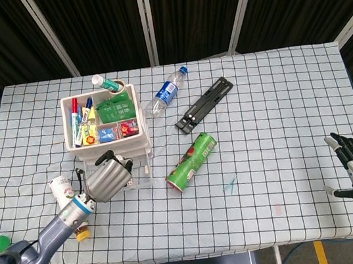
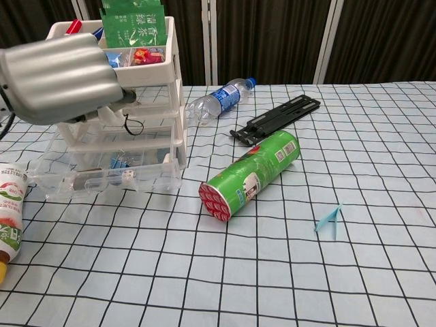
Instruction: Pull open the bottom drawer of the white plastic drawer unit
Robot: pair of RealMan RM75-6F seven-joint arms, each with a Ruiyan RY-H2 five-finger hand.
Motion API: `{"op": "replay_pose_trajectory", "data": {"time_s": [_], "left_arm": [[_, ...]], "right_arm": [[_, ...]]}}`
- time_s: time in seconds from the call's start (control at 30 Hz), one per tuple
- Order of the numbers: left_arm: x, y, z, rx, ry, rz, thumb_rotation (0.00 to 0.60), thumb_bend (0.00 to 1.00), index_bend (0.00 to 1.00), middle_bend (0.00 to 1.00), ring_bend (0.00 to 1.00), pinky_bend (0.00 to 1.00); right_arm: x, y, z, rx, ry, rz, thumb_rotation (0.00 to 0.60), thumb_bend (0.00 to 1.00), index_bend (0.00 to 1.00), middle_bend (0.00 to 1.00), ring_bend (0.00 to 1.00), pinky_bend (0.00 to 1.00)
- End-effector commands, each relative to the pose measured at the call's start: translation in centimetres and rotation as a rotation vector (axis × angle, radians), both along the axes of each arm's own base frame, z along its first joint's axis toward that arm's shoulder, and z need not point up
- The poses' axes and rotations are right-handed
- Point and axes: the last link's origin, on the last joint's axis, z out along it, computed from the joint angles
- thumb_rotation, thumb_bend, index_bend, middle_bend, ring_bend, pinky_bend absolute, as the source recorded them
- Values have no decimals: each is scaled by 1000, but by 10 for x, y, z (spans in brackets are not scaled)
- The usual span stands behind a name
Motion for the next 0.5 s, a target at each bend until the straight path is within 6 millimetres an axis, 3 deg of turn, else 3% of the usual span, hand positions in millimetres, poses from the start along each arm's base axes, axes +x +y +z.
{"op": "replay_pose_trajectory", "data": {"time_s": [0.03,0.37,0.5], "left_arm": [[-4,-11,18,-2,-90,14,600,448,573,973,887,772],[-39,-37,53,59,-378,166,600,448,553,973,887,772],[-76,-53,65,92,-562,307,600,447,542,973,887,772]], "right_arm": [[0,0,0,0,1,1,600,18,31,0,0,0],[3,2,-2,1,10,11,600,18,31,0,0,0],[4,4,-4,3,15,17,600,17,31,0,0,0]]}}
